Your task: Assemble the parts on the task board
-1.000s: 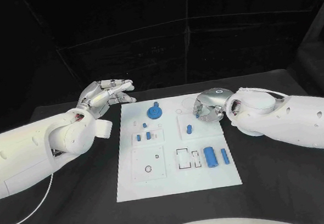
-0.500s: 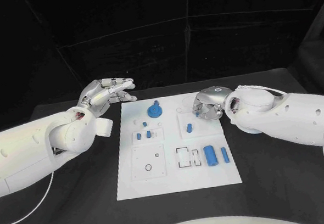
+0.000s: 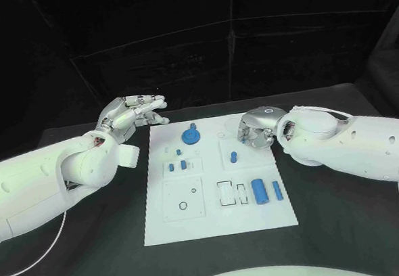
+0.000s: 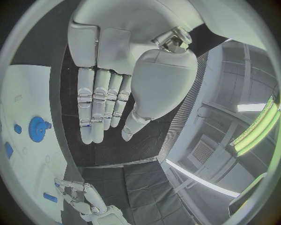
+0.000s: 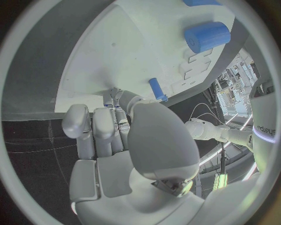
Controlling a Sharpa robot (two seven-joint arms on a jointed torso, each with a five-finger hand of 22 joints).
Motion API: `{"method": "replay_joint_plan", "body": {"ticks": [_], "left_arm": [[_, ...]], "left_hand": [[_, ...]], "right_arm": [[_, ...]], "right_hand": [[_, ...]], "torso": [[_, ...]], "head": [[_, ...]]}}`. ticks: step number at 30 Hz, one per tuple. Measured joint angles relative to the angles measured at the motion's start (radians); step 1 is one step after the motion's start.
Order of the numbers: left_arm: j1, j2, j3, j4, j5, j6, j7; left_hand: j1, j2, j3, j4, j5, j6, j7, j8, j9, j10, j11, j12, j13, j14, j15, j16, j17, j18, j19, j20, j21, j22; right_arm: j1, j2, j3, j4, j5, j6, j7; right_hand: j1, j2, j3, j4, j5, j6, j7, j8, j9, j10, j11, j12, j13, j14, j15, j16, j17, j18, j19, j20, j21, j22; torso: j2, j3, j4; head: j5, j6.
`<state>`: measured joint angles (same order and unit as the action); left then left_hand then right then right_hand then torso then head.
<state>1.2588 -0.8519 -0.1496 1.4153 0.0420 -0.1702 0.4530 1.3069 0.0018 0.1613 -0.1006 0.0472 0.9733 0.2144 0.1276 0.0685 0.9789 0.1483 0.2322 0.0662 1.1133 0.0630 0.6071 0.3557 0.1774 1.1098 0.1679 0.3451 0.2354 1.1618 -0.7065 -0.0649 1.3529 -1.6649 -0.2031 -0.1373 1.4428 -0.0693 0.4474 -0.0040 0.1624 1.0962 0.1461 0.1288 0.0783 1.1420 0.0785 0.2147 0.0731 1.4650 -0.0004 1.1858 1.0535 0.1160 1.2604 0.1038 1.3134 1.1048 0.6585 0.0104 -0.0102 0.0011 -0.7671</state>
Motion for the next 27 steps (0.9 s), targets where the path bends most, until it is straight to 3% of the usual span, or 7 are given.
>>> {"method": "replay_joint_plan", "body": {"ticks": [14,17,27], "left_arm": [[0.0,0.008,0.0,-0.002,0.0,-0.011,0.002],[0.0,0.009,0.0,-0.003,0.0,-0.013,0.002],[0.0,0.008,0.0,-0.008,0.0,-0.018,0.002]], "left_hand": [[0.011,0.011,-0.012,-0.007,0.0,-0.016,0.001,0.0,0.0,-0.043,0.007,0.0,0.0,0.0,0.0,0.0,0.0,0.0,0.007,0.001,-0.006,-0.01],[0.011,0.011,-0.015,-0.004,0.0,-0.016,0.001,0.0,0.0,-0.043,0.007,0.0,0.0,0.0,0.0,0.0,0.0,0.0,0.007,0.001,-0.011,-0.011],[0.011,0.011,-0.018,-0.007,0.0,-0.016,0.001,0.0,0.0,-0.046,0.004,0.0,0.0,-0.004,0.004,0.0,0.0,0.0,0.007,0.001,-0.011,-0.011]], "right_arm": [[-0.004,-0.038,-0.003,0.058,-0.001,-0.059,-0.013],[-0.004,-0.046,-0.002,0.072,-0.002,-0.072,-0.014],[0.011,-0.091,0.001,0.157,-0.002,-0.104,-0.022]], "right_hand": [[0.0,0.0,0.011,-0.006,-0.002,0.001,0.001,0.0,0.0,0.007,0.0,-0.004,-0.004,0.0,0.0,0.0,0.002,-0.001,0.007,0.0,0.01,0.016],[0.0,0.0,0.011,-0.006,-0.002,0.003,0.003,-0.001,0.0,0.007,0.0,-0.008,-0.004,0.0,0.0,0.0,0.002,-0.016,0.007,0.0,0.01,0.017],[0.0,0.0,0.011,-0.006,-0.002,0.003,0.003,-0.002,-0.001,0.007,0.0,-0.008,-0.004,0.0,0.0,0.0,0.003,-0.016,0.007,0.0,0.014,0.021]], "torso": [[-0.001,-0.0003,-0.0011],[-0.002,-0.0004,-0.0011],[-0.002,-0.0012,0.0001]], "head": [[-0.003,0.005],[-0.003,0.007],[-0.005,0.011]]}}
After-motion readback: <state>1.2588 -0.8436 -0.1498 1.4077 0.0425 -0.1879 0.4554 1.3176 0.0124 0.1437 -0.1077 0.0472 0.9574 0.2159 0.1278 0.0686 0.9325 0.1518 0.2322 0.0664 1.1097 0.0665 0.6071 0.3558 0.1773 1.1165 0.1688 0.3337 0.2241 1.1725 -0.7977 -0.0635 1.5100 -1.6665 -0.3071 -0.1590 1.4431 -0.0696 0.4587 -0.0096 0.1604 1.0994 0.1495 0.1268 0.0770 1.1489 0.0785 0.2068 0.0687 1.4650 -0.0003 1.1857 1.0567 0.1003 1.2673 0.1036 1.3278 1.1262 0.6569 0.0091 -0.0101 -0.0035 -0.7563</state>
